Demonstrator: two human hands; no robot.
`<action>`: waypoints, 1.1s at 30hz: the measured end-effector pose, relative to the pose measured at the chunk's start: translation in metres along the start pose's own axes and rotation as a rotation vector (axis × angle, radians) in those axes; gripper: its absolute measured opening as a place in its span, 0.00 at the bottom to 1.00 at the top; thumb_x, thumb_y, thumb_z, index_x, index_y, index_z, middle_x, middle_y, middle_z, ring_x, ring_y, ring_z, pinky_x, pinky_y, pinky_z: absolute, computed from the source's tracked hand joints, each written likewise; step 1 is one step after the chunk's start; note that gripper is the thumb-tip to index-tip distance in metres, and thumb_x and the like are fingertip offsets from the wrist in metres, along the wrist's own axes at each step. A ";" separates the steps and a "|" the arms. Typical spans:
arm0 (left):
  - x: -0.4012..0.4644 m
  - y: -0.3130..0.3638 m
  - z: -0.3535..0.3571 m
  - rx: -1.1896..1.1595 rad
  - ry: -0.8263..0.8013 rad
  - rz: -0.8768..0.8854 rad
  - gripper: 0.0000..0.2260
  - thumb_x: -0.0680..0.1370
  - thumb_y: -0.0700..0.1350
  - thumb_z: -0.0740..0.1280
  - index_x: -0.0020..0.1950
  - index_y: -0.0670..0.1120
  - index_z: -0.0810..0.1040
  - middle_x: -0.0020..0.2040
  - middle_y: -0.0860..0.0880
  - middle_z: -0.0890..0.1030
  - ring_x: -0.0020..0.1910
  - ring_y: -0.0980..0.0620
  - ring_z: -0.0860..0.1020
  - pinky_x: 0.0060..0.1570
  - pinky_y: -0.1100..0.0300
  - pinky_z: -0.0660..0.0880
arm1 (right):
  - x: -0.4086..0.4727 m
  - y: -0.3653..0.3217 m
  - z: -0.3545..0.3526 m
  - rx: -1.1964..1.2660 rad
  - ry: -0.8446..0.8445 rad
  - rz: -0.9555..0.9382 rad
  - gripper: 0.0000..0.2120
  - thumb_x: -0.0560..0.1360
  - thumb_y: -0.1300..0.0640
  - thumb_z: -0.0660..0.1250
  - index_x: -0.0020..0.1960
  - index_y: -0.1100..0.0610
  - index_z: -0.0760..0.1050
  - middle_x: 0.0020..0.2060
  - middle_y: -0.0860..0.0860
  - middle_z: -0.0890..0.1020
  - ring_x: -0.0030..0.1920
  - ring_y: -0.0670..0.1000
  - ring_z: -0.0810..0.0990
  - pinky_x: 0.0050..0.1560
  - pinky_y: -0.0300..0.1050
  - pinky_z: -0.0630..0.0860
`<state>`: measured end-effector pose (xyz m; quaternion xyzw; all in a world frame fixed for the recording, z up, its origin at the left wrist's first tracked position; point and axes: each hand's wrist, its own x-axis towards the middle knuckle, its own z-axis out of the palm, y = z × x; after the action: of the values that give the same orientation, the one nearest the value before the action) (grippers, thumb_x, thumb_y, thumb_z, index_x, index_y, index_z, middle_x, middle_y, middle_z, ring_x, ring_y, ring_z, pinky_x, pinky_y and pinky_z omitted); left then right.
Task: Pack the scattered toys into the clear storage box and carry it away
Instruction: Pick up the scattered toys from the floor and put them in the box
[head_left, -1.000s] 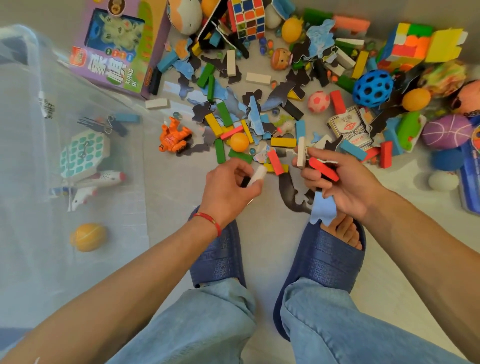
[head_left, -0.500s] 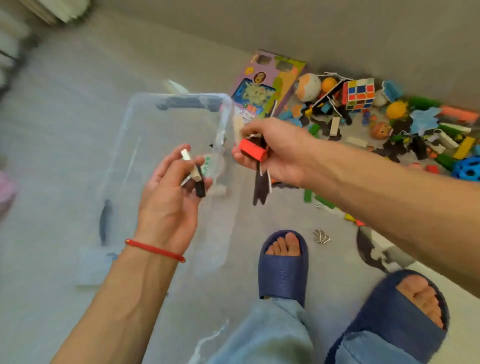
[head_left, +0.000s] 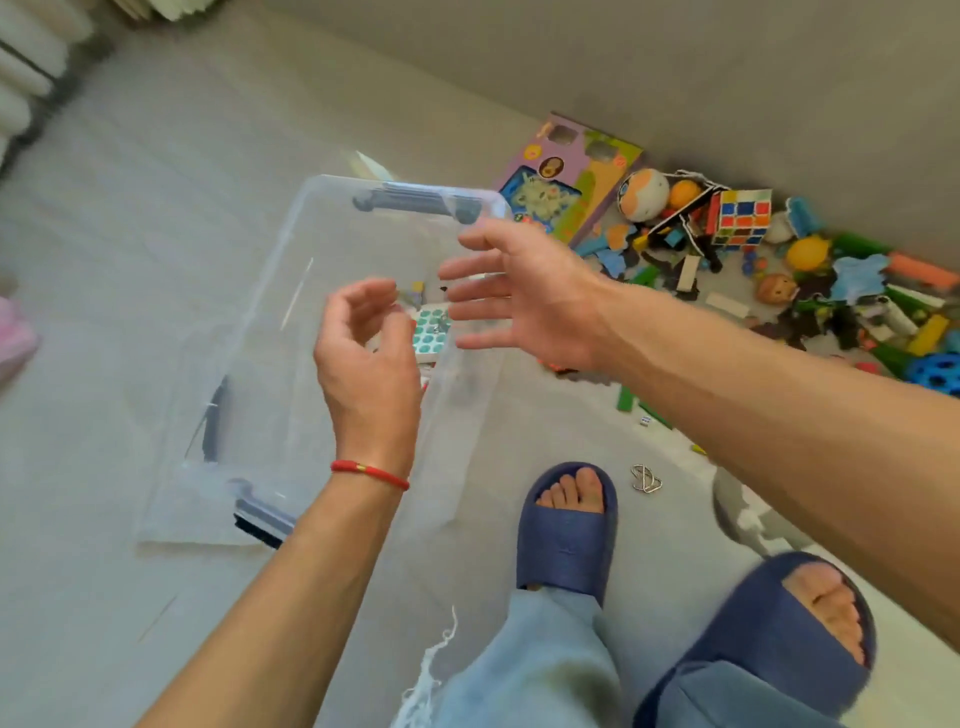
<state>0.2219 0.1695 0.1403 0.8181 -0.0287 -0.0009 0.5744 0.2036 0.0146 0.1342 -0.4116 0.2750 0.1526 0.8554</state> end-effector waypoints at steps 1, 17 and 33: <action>-0.009 0.001 0.012 0.022 -0.077 0.089 0.10 0.73 0.36 0.65 0.52 0.45 0.79 0.49 0.46 0.83 0.51 0.49 0.82 0.51 0.56 0.79 | -0.007 0.004 -0.019 -0.058 0.045 -0.046 0.19 0.78 0.48 0.65 0.60 0.60 0.79 0.59 0.59 0.80 0.60 0.57 0.80 0.60 0.55 0.79; -0.122 -0.182 0.145 1.039 -1.250 0.828 0.21 0.74 0.45 0.69 0.65 0.43 0.71 0.57 0.40 0.72 0.53 0.41 0.71 0.48 0.46 0.77 | -0.081 0.259 -0.205 -1.555 0.967 0.261 0.30 0.72 0.34 0.66 0.61 0.55 0.70 0.54 0.57 0.75 0.55 0.59 0.73 0.48 0.57 0.69; -0.098 -0.193 0.159 0.782 -1.346 0.744 0.08 0.73 0.39 0.74 0.44 0.38 0.75 0.42 0.39 0.75 0.40 0.40 0.73 0.39 0.51 0.70 | -0.112 0.239 -0.217 -0.972 0.922 0.021 0.08 0.76 0.57 0.66 0.45 0.57 0.67 0.41 0.53 0.73 0.42 0.57 0.73 0.39 0.49 0.69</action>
<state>0.1275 0.0900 -0.0982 0.7199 -0.6274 -0.2872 0.0753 -0.0780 -0.0136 -0.0579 -0.7705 0.5163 0.0760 0.3661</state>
